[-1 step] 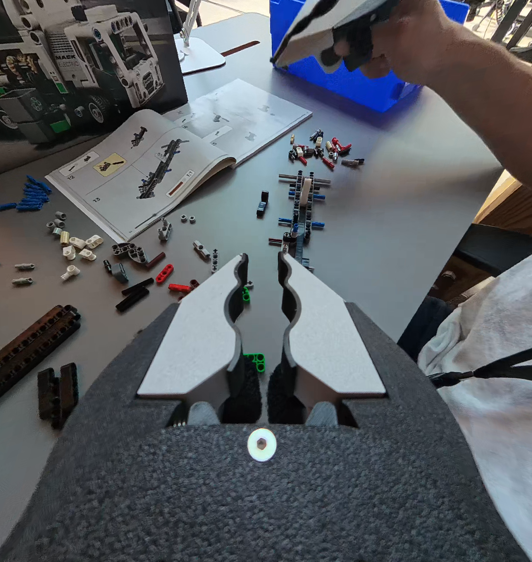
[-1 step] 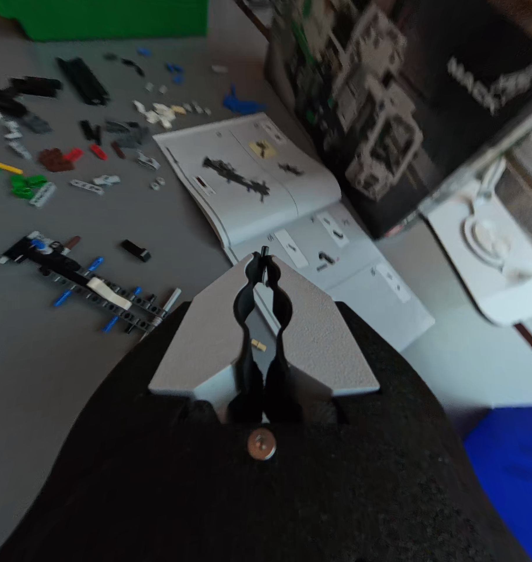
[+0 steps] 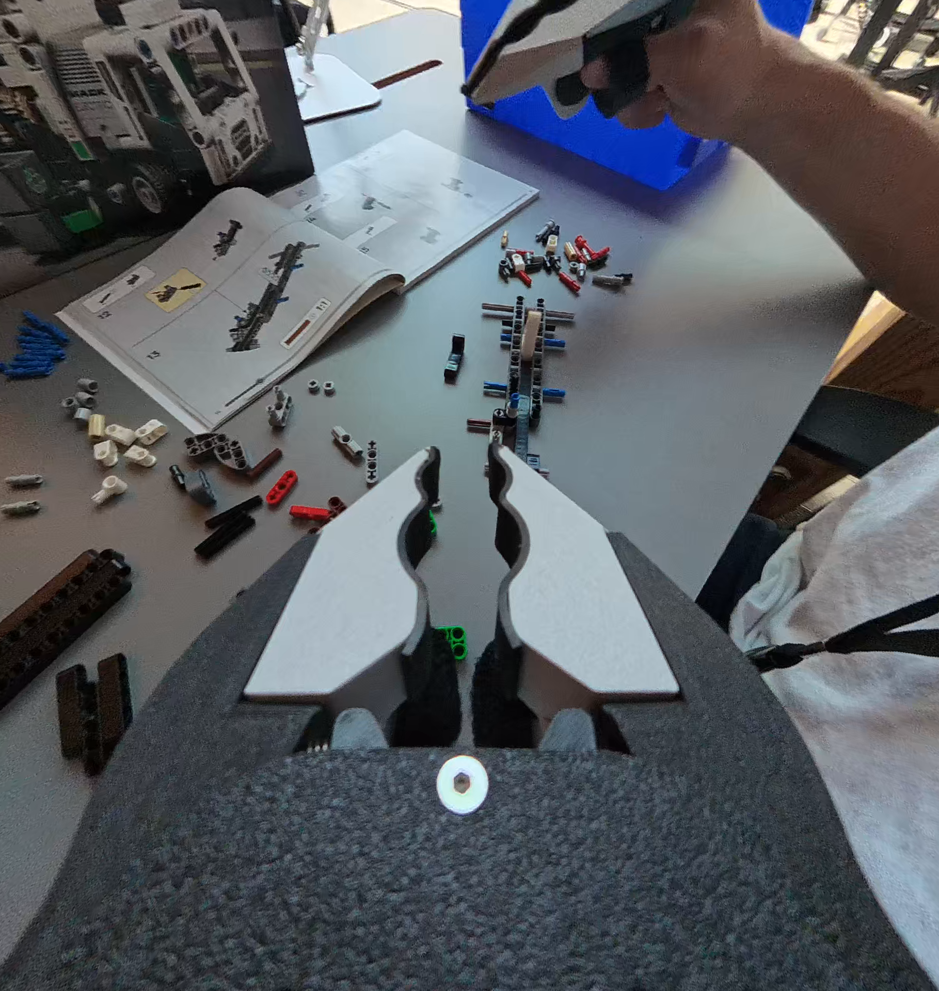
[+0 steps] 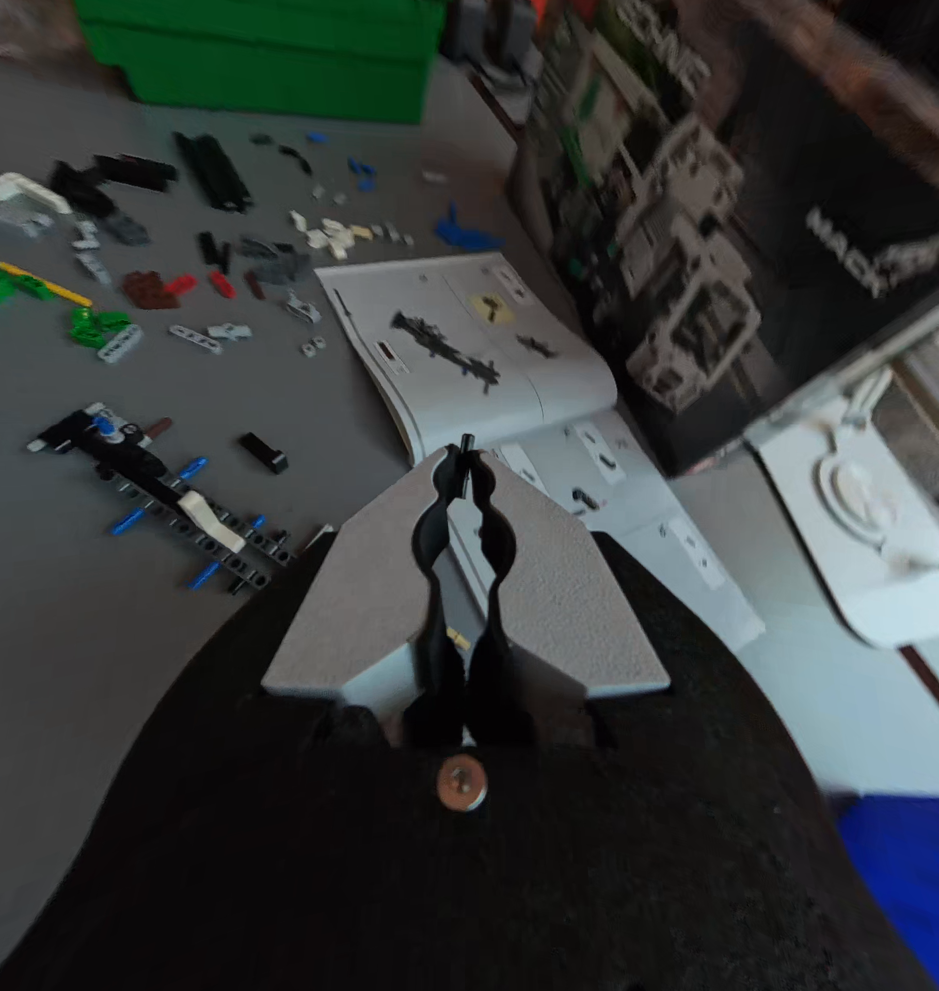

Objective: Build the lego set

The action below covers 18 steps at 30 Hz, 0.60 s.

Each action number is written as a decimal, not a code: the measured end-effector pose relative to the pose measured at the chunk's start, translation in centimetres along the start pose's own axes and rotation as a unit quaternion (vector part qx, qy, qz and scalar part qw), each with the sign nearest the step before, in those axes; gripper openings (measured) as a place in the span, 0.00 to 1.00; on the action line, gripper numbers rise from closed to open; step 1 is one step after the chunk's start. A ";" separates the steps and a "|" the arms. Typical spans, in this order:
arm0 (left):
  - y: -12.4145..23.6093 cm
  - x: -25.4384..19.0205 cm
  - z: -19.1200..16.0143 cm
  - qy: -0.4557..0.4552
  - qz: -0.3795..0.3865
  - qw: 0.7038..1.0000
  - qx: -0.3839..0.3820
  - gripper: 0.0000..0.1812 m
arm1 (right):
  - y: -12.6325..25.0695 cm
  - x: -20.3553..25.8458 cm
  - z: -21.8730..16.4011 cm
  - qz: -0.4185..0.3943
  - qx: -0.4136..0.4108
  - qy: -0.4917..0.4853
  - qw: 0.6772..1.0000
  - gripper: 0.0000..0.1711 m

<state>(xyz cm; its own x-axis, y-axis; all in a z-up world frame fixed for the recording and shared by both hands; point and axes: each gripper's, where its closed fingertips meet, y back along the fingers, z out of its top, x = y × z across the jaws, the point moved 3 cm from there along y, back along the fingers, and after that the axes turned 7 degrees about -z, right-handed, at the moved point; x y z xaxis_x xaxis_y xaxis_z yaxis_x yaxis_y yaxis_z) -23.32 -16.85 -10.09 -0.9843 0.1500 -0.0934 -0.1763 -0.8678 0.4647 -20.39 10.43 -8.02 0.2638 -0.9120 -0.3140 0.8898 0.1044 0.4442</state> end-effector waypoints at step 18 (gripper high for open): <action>-10.0 4.0 3.4 -0.073 -0.006 0.994 0.078 0.08 | -0.7 6.9 1.2 0.124 -0.133 -0.085 0.980 0.00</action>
<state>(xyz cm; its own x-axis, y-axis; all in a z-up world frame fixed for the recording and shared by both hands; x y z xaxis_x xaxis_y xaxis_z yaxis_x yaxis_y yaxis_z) -25.48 -5.95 -12.17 -0.9712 0.2373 0.0231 -0.1771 -0.7826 0.5968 -19.66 3.57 -9.51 0.4376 -0.8965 -0.0699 0.8783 0.4095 0.2466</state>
